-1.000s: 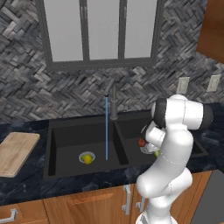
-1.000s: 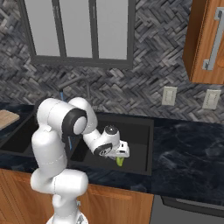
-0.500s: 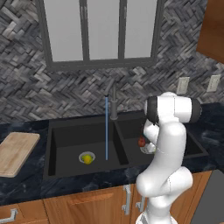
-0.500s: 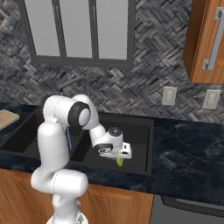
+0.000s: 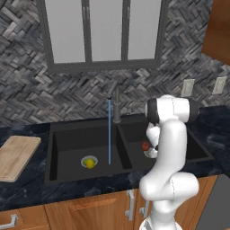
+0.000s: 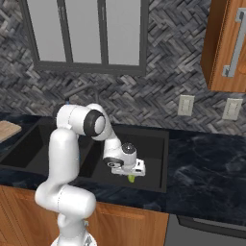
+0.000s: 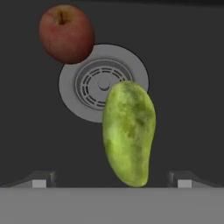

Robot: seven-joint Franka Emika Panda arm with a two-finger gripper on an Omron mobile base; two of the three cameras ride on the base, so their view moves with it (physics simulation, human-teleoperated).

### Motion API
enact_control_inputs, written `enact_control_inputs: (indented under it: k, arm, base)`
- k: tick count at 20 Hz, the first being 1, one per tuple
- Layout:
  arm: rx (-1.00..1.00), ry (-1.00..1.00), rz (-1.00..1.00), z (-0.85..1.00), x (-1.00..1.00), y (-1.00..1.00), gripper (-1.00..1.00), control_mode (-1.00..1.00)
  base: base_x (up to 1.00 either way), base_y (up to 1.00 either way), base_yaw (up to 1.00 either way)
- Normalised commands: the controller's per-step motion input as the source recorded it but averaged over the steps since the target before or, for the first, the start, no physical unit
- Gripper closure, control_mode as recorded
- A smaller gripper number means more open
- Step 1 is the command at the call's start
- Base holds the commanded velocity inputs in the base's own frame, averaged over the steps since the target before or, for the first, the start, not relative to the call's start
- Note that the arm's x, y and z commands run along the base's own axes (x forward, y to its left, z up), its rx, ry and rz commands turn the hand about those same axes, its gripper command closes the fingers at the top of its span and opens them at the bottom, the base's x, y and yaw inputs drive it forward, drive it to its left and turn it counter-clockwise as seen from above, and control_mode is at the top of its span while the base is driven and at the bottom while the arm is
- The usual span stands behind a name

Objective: Pick the mango, apple, pear from the sink and place them on the cutting board to airdry. Then turn off the sink faucet.

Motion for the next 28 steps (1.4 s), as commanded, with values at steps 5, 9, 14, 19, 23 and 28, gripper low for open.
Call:
enact_control_inputs:
  k: [5, 9, 14, 19, 23, 28]
  arm:
    - [0.02, 0.0, 0.0, -0.19, 0.25, -0.05, -1.0, -1.0]
    - [0.01, 0.0, 0.0, -0.18, 0.28, -0.05, -1.0, -1.0]
    - [0.01, 0.0, 0.0, -0.17, 0.32, -0.04, -1.0, -1.0]
    - [0.0, 0.0, 0.0, -0.18, 0.34, -0.02, -1.0, -1.0]
    - [0.0, 0.0, 0.0, -0.24, 0.3, 0.0, 1.0, -1.0]
    - [0.0, 0.01, 0.0, -0.01, 0.09, 0.0, 1.0, -1.0]
  base:
    - [0.0, 0.0, 0.0]
    - [0.0, 0.0, 0.0]
    - [0.0, 0.0, 0.0]
    - [0.0, 0.0, 0.0]
    - [0.0, 0.0, 0.0]
    - [0.0, 0.0, 0.0]
